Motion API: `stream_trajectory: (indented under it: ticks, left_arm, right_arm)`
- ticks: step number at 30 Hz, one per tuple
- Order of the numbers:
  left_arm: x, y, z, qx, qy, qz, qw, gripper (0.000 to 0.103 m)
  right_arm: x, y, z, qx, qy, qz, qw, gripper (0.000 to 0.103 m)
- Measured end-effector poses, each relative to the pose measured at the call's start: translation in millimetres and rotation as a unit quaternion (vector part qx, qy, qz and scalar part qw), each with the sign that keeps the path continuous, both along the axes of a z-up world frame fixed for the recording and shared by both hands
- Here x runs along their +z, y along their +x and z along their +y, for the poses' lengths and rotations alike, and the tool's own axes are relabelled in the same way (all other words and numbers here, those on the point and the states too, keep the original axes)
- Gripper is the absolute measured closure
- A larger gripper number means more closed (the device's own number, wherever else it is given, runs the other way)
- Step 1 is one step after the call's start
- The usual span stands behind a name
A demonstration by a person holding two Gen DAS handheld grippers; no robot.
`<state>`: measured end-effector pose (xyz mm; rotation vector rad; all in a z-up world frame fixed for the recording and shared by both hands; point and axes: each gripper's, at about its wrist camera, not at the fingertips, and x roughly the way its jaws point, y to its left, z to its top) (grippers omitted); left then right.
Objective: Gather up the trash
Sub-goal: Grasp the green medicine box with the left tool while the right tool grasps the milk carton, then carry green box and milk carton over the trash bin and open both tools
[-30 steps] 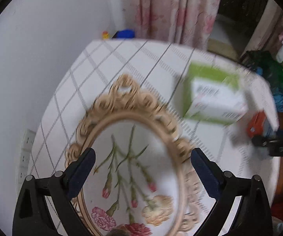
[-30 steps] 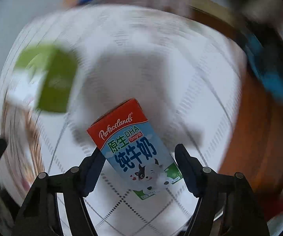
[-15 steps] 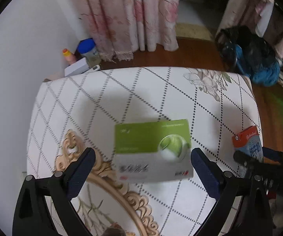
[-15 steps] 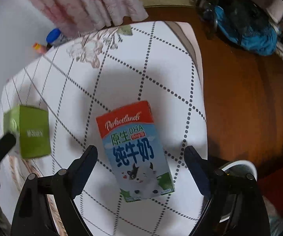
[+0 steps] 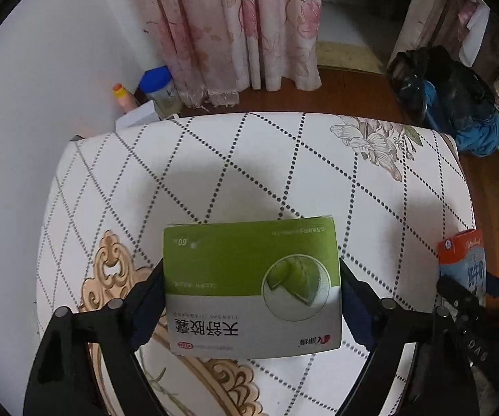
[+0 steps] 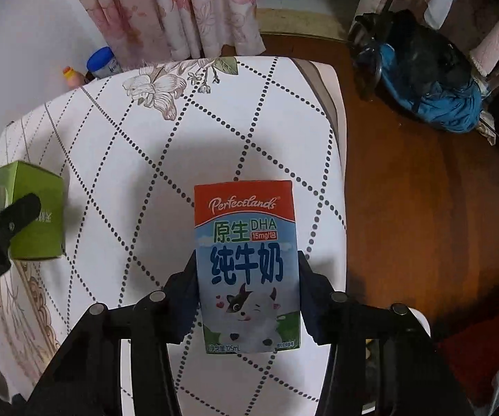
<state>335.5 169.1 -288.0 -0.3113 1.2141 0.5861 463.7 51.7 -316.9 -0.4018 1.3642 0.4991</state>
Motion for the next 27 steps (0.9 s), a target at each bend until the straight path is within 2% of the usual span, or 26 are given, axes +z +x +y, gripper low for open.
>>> stream_trajectory:
  ticks: [6,14,18,22,27]
  left_arm:
    - [27.1,-30.9,-10.1,0.01,0.025,-0.033,0.9991,0.016]
    - [93.0,-79.8,-57.4,-0.003,0.051,-0.103,0.9933,0.016]
    - [133.4,-92.9,-100.4,-0.034,0.062,-0.144,0.9871,0.016]
    - [166.9,-95.9,-159.0,-0.082,0.055,-0.181,0.9785,0.016]
    - [183.5,-87.3,-226.3,-0.144,0.028,-0.203,0.9682,0.016]
  right_arm:
    - [27.3,-15.8,-13.3,-0.017,0.04,-0.021,0.999,0.052]
    - [104.9,-64.3,-70.9,-0.045,0.117,-0.067,0.99,0.052]
    - [149.2,-86.3,-122.4,-0.073,0.156,-0.09,0.981,0.052]
    - [182.2,-103.8,-182.7,-0.107,0.177,-0.117,0.971,0.052]
    - [195.5,-116.8,-264.9,-0.153,0.172,-0.13,0.964,0.052]
